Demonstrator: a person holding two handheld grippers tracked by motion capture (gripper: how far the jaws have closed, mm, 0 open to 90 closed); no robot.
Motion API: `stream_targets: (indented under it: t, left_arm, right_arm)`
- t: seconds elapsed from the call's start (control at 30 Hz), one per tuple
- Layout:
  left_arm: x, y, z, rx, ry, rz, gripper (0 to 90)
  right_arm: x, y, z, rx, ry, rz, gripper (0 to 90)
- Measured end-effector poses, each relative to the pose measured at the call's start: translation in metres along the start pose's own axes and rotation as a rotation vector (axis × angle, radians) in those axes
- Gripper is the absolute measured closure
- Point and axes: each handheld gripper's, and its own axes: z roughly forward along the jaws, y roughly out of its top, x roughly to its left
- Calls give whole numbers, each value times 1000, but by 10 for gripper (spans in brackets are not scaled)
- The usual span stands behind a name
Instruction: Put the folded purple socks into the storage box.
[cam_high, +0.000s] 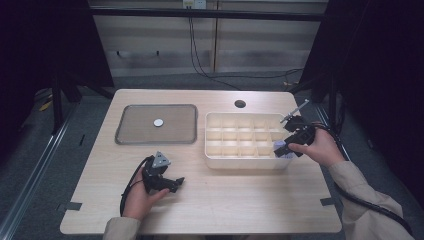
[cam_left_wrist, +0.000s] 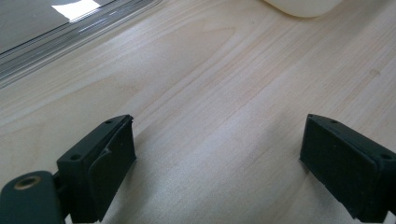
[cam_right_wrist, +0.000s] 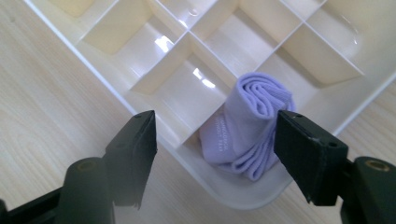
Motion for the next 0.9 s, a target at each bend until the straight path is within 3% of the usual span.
stream_targets:
  t: [0.4,0.53,0.9]
  left_arm:
    - [0,0,0,0,-1,7,94]
    - [0,0,0,0,-1,7,94]
    - [0,0,0,-1,-1,5,94]
  right_arm:
    - [12,1,-1,2,25,-51,232]
    - [17,2,-2,11,35,-89,208]
    - [38,5,-1,18,67,-154,195]
